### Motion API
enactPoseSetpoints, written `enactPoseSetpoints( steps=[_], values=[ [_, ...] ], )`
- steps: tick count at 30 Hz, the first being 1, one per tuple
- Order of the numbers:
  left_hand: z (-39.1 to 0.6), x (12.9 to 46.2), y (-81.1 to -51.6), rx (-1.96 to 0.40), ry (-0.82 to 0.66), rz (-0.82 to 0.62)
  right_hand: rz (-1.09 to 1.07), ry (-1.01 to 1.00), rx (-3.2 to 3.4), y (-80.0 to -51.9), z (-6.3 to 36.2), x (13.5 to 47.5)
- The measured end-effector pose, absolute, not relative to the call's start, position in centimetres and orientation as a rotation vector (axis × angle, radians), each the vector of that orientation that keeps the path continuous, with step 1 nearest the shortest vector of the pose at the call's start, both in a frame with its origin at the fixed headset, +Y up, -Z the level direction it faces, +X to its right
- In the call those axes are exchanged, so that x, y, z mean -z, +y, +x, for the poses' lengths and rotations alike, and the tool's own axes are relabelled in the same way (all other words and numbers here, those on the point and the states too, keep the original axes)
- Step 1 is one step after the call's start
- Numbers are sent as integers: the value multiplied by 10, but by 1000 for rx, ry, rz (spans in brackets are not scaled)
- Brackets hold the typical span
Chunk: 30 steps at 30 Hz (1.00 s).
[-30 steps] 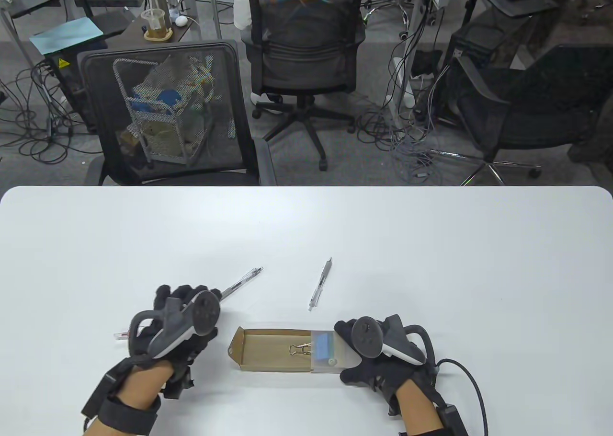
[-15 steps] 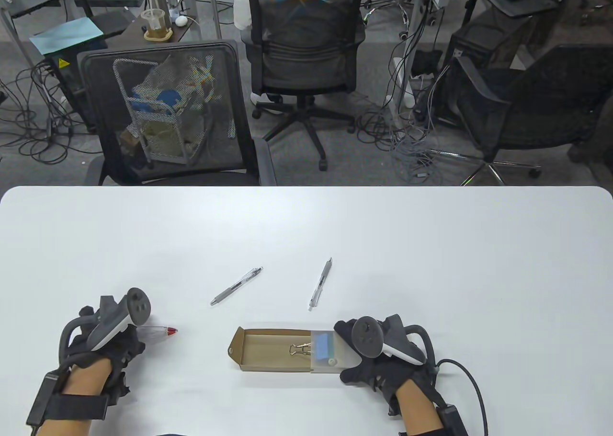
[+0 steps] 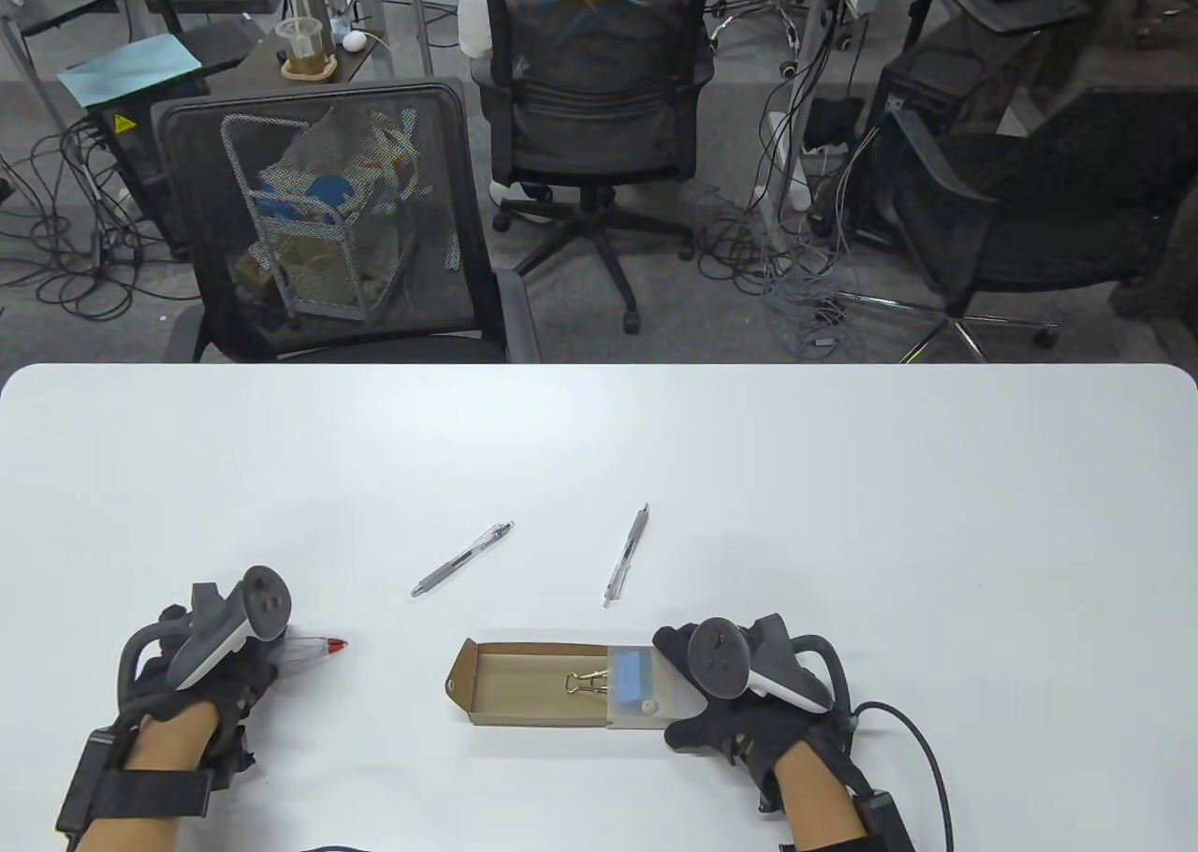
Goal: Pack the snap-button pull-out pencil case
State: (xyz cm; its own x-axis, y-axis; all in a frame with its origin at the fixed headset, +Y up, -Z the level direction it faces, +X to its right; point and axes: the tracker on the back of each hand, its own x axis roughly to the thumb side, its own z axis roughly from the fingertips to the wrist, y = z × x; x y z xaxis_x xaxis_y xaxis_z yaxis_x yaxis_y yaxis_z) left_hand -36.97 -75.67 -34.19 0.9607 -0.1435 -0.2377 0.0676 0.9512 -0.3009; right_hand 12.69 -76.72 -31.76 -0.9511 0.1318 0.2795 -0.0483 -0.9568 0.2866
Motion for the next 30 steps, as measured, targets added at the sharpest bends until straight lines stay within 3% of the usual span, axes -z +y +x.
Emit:
enactPoseSetpoints(
  steps=[6, 12, 15, 18, 23, 30],
  values=[
    [-340, 334, -720, -8, 131, -147, 456, 429, -2981, -767, 127, 317],
    [-271, 313, -667, -37, -51, -13, 456, 426, -2984, -767, 127, 317],
    [-232, 305, -658, 16, -126, 7, 456, 426, -2984, -768, 127, 317],
    [-194, 301, -661, 109, -177, 3, 458, 425, -2986, -768, 127, 317],
    [-142, 304, -690, 277, -211, -55, 460, 424, -2985, -768, 127, 317],
    [-106, 313, -729, 404, -218, -94, 462, 424, -2985, -768, 127, 317]
  ],
)
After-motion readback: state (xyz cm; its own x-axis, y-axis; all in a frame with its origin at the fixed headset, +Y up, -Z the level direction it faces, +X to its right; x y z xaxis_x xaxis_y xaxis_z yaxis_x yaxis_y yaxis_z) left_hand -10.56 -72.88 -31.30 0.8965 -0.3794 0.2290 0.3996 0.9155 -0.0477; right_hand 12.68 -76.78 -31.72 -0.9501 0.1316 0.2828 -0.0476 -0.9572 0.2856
